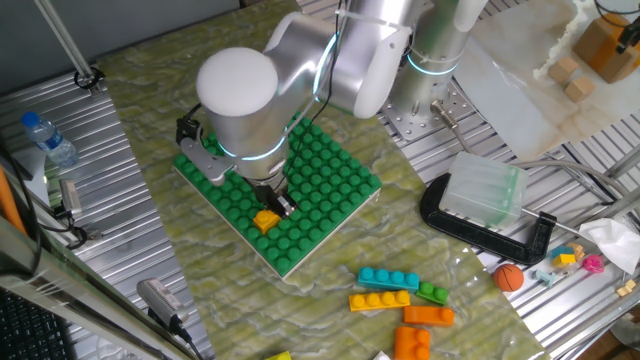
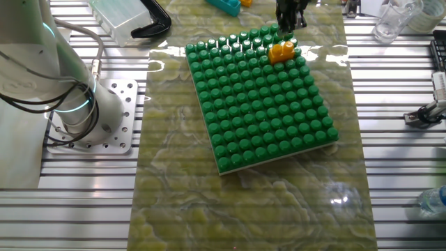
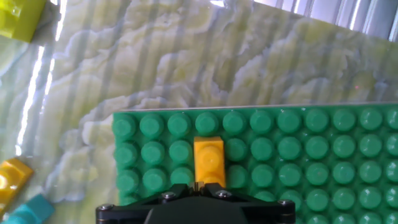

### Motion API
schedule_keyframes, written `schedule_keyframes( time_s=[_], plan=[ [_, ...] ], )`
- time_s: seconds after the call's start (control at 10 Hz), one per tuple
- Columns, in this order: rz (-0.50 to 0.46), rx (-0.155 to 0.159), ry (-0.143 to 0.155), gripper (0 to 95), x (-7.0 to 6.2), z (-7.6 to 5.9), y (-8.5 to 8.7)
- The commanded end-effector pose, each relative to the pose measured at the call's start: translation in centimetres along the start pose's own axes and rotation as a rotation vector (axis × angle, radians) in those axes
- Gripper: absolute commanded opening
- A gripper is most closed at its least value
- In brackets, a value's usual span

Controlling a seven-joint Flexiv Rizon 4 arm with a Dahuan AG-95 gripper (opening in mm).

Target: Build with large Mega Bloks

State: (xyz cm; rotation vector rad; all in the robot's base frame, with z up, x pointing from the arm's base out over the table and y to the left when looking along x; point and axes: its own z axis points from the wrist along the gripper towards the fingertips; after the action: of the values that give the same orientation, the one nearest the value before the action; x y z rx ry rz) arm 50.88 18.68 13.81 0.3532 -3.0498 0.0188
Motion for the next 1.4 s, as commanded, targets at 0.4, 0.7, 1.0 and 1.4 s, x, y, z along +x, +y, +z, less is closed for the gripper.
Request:
schedule_keyframes(
  time_s=[0.4,0.7,1.0,1.4],
  plan=[
    [0.043,0.0,-0.008,0.0,-0.6,0.1,3.8],
    [0.024,0.002,-0.002,0.0,-0.6,0.1,3.8],
    [0.004,0.002,0.004,0.0,-0.6,0.1,3.8],
    [-0.03,0.001,0.011,0.0,-0.3,0.3,3.7]
  ],
)
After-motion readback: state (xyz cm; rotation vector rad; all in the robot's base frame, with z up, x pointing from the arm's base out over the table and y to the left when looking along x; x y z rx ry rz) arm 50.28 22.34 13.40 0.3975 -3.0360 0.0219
